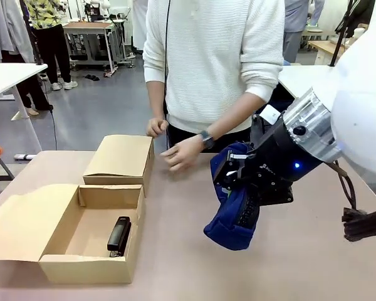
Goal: Place items inside the box.
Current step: Pick up a Pencil pouch or Stapler and place it inside the Mailer Box closest to the robot.
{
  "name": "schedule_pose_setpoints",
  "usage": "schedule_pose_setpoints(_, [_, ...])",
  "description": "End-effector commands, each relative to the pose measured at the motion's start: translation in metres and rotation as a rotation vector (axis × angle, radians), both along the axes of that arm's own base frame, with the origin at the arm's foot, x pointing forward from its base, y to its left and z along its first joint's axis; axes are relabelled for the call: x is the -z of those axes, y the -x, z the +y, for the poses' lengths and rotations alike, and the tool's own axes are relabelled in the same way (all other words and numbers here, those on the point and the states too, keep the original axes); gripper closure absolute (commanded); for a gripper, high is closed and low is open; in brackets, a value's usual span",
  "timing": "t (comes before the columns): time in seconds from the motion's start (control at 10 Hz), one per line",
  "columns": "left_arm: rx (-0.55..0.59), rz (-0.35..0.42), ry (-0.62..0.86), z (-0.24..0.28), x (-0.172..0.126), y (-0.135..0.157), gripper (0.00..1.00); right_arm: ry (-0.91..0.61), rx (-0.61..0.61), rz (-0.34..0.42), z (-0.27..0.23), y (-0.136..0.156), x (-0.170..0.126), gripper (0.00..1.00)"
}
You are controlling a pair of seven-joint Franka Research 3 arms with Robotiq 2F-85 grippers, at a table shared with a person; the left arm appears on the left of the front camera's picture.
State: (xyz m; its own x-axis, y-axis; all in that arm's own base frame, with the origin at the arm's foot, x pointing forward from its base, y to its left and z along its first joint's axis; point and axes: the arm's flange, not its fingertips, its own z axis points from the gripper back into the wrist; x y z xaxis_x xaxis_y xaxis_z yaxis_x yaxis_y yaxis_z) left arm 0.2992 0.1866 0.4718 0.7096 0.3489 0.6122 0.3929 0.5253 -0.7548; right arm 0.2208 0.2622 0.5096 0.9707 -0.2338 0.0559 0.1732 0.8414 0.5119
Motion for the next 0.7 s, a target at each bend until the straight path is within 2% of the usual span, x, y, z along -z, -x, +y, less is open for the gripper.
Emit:
schedule_pose_setpoints(0.0, [0.000,-0.028,0.008,-0.001,-0.001,0.000,0.00,-0.010,0.004,-0.008,-0.006,0.007,0.005,0.93])
schedule_pose_setpoints(0.2, [0.000,-0.028,0.008,-0.001,-0.001,0.000,0.00,-0.033,-0.002,-0.038,0.011,0.001,0.004,0.93])
schedule_pose_setpoints(0.4, [0.000,-0.028,0.008,-0.001,-0.001,0.000,0.00,-0.082,-0.011,-0.136,0.096,-0.027,0.008,0.93])
schedule_pose_setpoints(0.6, [0.000,-0.028,0.008,-0.001,-0.001,0.000,0.00,-0.078,-0.011,-0.126,0.193,-0.051,0.025,0.93])
